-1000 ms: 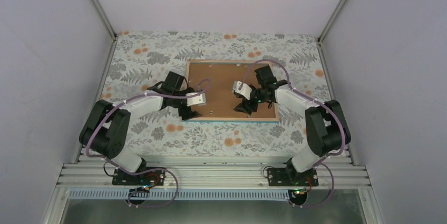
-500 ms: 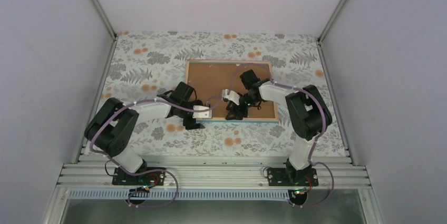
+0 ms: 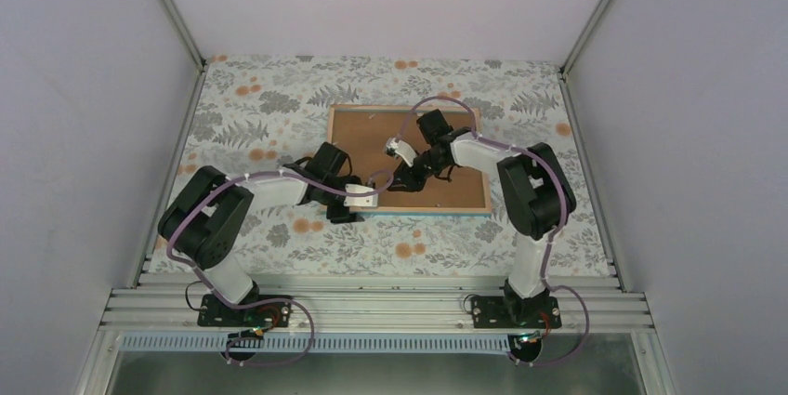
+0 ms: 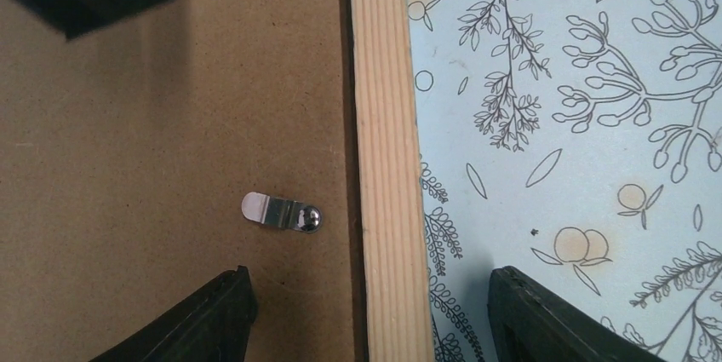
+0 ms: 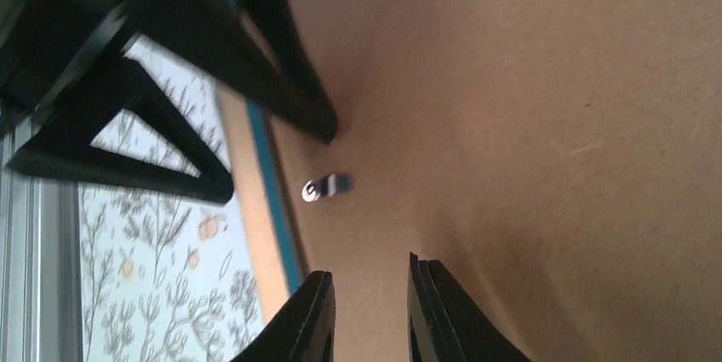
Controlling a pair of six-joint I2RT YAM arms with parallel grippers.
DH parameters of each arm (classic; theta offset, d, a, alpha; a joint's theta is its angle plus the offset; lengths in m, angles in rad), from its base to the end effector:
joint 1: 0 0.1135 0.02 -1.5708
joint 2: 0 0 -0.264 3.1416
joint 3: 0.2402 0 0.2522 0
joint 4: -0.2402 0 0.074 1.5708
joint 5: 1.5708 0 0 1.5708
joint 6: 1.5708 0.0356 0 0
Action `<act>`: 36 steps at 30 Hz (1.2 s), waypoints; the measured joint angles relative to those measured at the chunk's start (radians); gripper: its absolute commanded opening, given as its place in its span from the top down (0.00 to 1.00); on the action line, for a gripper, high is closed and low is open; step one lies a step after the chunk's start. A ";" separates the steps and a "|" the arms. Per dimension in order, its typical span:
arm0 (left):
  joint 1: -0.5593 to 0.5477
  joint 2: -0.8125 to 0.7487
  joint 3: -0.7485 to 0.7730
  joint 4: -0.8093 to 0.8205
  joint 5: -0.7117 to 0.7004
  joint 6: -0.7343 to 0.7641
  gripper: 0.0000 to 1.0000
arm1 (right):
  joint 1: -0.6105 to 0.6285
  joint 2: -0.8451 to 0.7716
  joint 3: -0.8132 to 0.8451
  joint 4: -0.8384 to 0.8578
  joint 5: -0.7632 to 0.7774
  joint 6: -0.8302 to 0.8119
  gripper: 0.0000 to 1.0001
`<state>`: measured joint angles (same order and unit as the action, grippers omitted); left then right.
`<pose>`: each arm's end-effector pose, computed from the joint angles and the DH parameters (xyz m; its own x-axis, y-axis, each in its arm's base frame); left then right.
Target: Put the photo into the frame
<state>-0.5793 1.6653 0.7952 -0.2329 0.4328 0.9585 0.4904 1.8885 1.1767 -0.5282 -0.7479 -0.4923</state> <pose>0.2401 -0.1749 0.1329 0.1069 0.8178 -0.5655 0.9878 -0.0227 0.1538 0.3059 0.1907 0.1550 -0.4799 -0.6490 -0.5902 -0.8703 0.2677 0.4133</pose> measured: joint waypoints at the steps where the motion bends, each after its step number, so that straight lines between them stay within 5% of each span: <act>1: -0.002 0.001 0.002 0.000 -0.003 0.000 0.31 | 0.000 0.019 0.016 0.006 0.001 0.021 0.79; 17: -0.048 0.057 0.053 0.020 -0.015 0.000 0.41 | 0.006 0.133 0.058 0.017 -0.002 0.106 0.83; 36: -0.065 0.091 0.114 -0.066 0.029 0.158 0.73 | 0.006 0.134 0.054 0.018 -0.006 0.109 0.84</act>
<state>-0.6441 1.7565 0.9092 -0.2989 0.4622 1.1164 0.4965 2.0224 1.2304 -0.5106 -0.7536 -0.3836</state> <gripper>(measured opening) 0.284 0.159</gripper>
